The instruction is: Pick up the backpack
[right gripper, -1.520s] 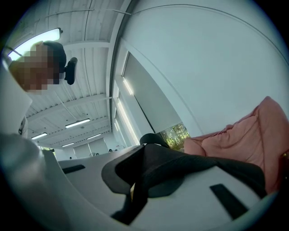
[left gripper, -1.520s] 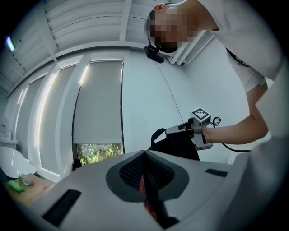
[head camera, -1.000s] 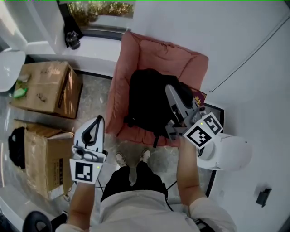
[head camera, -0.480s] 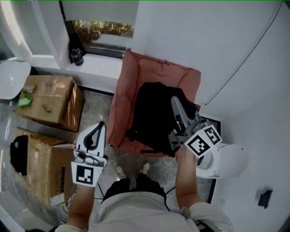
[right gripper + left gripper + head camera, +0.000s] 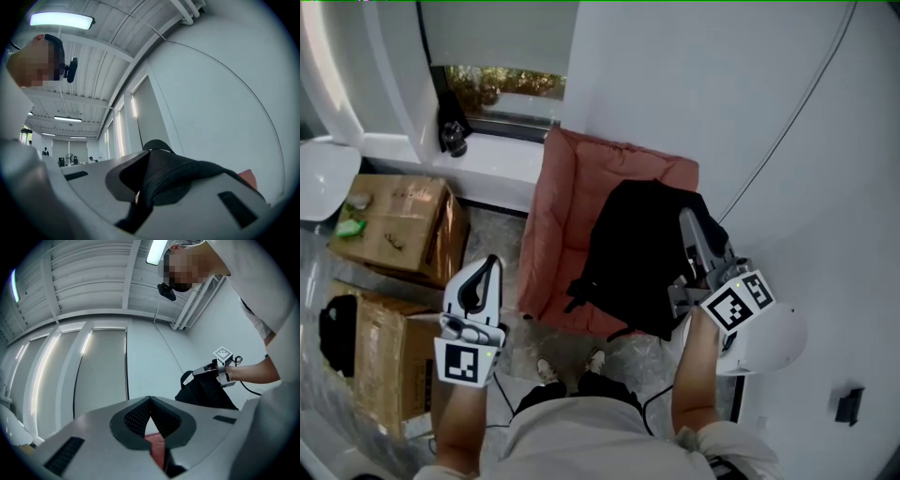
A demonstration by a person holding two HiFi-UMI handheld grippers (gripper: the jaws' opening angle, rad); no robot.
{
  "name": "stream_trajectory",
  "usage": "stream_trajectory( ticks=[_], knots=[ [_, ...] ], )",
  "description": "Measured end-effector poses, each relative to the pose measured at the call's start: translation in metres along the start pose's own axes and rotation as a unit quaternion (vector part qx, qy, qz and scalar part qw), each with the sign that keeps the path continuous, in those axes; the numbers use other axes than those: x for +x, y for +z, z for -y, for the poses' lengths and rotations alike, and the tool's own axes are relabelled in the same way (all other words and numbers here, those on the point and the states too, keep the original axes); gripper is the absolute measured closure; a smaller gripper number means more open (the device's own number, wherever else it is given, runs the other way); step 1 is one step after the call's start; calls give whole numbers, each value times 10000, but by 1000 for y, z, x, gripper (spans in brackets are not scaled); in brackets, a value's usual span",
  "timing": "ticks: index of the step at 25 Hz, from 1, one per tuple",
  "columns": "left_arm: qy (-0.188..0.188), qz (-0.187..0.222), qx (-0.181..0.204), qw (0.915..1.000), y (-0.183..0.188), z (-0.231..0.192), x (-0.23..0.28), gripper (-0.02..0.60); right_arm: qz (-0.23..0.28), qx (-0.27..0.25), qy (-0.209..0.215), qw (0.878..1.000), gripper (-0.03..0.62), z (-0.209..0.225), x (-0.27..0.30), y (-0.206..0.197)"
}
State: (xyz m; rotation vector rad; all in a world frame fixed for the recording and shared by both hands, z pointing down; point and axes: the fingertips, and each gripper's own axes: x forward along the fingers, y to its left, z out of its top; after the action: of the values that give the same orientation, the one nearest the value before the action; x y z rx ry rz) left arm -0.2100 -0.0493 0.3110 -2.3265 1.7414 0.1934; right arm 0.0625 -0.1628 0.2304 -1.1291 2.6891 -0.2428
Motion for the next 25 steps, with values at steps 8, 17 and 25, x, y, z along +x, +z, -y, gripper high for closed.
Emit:
stream_trajectory(
  ticks=[8,17,25],
  knots=[
    [157,2,58,9999,8,-11,-13,571,171,-484,-565,9971,566,16,-48,47],
    [258,218,244,9991,21,-21,-9,571,388,-790,-1304,9875,566,45,-115,86],
    [433,210,266,9985,26,-27,-13,571,431,-1019,-1932,9749,566,62,-171,100]
  ],
)
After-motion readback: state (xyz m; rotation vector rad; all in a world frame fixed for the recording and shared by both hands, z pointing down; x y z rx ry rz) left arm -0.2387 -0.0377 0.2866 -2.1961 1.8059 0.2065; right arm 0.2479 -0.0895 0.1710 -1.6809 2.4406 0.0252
